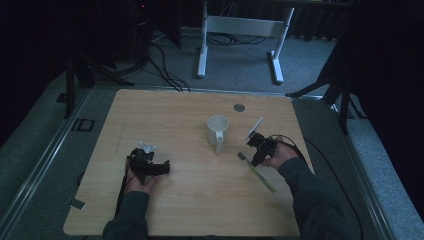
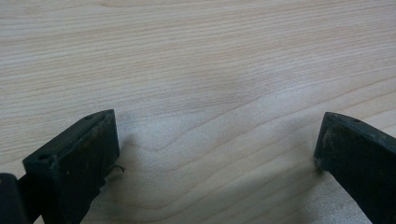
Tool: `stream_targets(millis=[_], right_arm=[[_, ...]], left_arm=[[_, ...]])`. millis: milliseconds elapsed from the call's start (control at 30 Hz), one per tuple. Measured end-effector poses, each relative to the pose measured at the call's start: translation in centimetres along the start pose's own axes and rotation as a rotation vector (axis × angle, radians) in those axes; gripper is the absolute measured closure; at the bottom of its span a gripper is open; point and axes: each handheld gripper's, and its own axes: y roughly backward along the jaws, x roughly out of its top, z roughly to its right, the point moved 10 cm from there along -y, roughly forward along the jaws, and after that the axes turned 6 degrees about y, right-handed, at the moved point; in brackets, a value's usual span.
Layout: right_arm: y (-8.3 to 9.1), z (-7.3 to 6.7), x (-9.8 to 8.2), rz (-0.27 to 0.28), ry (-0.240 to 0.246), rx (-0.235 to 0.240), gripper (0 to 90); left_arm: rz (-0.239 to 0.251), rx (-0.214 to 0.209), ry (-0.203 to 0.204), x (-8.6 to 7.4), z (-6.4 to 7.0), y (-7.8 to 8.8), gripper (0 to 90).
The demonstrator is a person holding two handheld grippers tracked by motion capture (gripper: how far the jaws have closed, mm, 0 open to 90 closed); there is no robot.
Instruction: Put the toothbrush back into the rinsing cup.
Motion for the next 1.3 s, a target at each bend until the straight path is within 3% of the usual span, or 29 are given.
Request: stream_targets(millis=[667, 1300], right_arm=[[-1.2, -0.4, -0.4, -0.079, 0.018, 0.012, 74.0], [-2.9, -0.4, -0.7, -0.106, 0.022, 0.019, 75.7]], left_arm=[[0.001, -0.001, 0.001, 0.0, 0.1, 0.0, 0.1], [0.000, -0.004, -0.003, 0.0, 0.2, 0.0, 0.1]])
